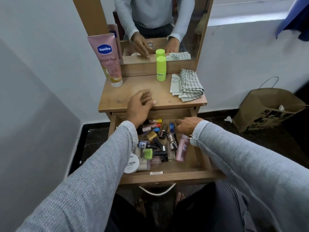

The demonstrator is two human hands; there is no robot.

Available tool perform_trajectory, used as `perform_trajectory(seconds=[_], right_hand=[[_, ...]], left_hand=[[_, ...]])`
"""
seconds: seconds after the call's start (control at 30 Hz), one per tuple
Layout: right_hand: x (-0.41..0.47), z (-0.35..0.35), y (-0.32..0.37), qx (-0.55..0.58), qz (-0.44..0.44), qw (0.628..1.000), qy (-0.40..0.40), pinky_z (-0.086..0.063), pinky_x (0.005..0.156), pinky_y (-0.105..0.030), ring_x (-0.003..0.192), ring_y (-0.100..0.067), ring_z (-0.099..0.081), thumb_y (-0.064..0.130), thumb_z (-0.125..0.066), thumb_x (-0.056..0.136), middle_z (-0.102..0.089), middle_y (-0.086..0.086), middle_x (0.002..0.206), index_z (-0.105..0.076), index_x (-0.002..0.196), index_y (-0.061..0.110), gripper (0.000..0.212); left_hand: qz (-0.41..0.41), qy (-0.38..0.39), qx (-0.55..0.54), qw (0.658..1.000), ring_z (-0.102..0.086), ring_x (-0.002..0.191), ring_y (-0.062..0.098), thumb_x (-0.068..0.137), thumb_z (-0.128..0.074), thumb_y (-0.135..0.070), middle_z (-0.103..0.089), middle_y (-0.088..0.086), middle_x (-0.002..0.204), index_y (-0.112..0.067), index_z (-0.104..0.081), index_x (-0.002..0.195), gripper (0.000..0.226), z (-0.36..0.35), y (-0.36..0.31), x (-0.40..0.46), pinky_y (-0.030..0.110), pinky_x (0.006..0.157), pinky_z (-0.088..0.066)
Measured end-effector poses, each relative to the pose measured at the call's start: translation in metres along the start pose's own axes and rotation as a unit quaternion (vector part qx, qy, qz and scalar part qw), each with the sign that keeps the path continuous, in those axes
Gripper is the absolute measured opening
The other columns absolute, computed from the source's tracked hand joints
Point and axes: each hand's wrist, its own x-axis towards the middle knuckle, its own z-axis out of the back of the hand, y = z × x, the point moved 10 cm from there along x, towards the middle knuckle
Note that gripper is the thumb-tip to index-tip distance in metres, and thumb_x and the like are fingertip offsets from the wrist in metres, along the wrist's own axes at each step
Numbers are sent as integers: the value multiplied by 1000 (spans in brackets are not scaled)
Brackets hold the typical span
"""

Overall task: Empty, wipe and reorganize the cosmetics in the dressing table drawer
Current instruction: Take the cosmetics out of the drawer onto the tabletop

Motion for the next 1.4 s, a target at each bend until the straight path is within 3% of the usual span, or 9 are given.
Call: perform_trajectory(seconds=[0.17, 0.27, 0.4, 0.53, 0.7, 0.83, 0.97, 1.2, 1.4], right_hand=[[-18, 34, -15, 45, -22, 998, -41, -53, 83, -28, 98, -24, -63, 19, -58, 93, -61, -10, 114, -56, 124, 8, 33], [-34, 65, -27, 85, -33, 993, -74, -53, 87, -33, 100, -25, -64, 18, -56, 94, -64, -10, 113, -58, 119, 10, 27], [-52, 110, -37, 110, -36, 983, -144, -49, 90, -36, 103, -25, -60, 16, -72, 82, -63, -7, 113, -59, 117, 13, 38], [-61, 145, -41, 140, -21, 962, -235, -46, 86, -32, 103, -23, -58, 18, -77, 77, -63, -4, 112, -59, 115, 16, 42], [-85, 164, -59, 272, -34, 878, -392, -51, 85, -40, 93, -23, -61, 16, -81, 74, -63, -5, 110, -52, 127, 14, 61], [-92, 147, -81, 349, -84, 805, -473, -51, 82, -40, 85, -22, -63, 16, -79, 76, -62, -1, 93, -55, 123, 11, 53], [-71, 114, -79, 402, -101, 792, -449, -52, 76, -30, 77, -14, -61, 23, -75, 82, -62, 4, 88, -58, 113, 15, 36], [-32, 70, -63, 438, -101, 813, -370, -55, 78, -27, 77, -9, -61, 17, -71, 84, -62, 8, 82, -63, 97, 16, 15], [-14, 41, -57, 445, -108, 825, -333, -56, 79, -30, 78, -8, -61, 14, -72, 84, -62, 9, 84, -63, 92, 18, 12]], left_hand=[[-57, 16, 49, 997, -63, 107, 5, 89, -67, -11, -67, 0, 119, -9, -58, 128, 40, -8, -19, -28, 18, 95, -50], [-87, 60, 78, 991, -64, 101, 2, 91, -66, -16, -69, -3, 112, -10, -62, 125, 34, -18, -32, -45, 15, 91, -51], [-112, 149, 105, 977, -64, 96, 1, 84, -74, -25, -68, -6, 109, -12, -62, 124, 45, -38, -42, -61, 6, 83, -48], [-152, 124, 123, 973, -61, 84, -4, 80, -77, -22, -67, -12, 97, -15, -66, 112, 35, -36, -55, -59, 5, 72, -46], [-146, 39, 100, 983, -63, 94, 11, 82, -76, -23, -69, 1, 108, -10, -67, 113, 36, -8, -59, -22, 22, 82, -52], [-113, 4, 81, 990, -67, 92, 6, 85, -74, -23, -72, -2, 104, -9, -68, 116, 35, 15, -62, 28, 25, 84, -54], [-111, -16, 90, 990, -67, 95, 12, 83, -75, -20, -71, 0, 107, -9, -67, 117, 37, 24, -57, 74, 32, 88, -55], [-113, -54, 113, 986, -65, 97, 11, 80, -78, -19, -70, -2, 108, -9, -66, 114, 38, 15, -41, 111, 24, 86, -53], [-129, -60, 118, 983, -63, 95, 9, 81, -76, -20, -69, -2, 108, -9, -65, 116, 38, 10, -34, 124, 11, 80, -48]])
